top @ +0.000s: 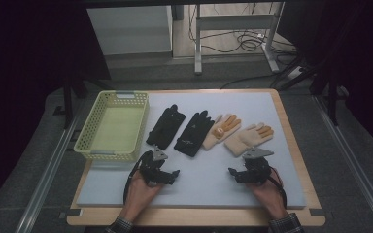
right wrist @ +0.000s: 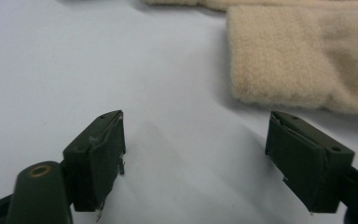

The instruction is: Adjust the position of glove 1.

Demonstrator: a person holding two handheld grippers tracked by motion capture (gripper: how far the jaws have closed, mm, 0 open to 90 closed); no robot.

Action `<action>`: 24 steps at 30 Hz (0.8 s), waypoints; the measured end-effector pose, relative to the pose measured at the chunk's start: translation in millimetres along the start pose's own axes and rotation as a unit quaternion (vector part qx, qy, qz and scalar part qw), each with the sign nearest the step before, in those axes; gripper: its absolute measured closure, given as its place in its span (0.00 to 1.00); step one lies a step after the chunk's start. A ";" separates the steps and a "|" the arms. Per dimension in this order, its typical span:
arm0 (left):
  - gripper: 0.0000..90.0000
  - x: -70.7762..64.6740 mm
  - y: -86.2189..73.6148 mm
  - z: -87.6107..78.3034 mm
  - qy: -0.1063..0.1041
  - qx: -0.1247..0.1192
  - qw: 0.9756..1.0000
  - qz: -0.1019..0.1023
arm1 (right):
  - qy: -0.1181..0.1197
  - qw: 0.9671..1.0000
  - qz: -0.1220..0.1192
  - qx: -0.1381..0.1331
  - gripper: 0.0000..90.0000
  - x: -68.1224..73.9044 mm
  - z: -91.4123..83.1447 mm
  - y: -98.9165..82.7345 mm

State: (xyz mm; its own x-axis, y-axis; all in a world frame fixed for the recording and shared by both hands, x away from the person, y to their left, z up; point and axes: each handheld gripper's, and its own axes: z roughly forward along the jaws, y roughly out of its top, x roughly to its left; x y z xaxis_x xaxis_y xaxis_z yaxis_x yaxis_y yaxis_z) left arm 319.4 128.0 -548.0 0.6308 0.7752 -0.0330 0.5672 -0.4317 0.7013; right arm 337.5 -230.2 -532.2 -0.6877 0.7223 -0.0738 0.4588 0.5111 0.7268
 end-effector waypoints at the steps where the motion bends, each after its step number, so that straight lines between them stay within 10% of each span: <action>1: 0.07 0.9 0.0 0.1 -0.002 0.000 1.000 -0.002 | 0.000 1.000 0.003 0.001 0.20 -0.8 0.2 -0.1; 24: 0.07 1.4 -0.5 -0.3 -0.004 -0.001 1.000 -0.004 | 0.000 1.000 0.014 0.006 0.18 -2.4 1.4 0.1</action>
State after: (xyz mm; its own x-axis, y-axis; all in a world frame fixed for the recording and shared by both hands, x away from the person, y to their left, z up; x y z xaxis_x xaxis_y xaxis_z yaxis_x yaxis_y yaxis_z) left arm 319.8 129.4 -548.2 0.6312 0.7744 -0.0443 0.5710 -0.4253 0.7022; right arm 340.0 -231.2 -532.9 -0.6746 0.7363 -0.0528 0.4854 0.4964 0.7197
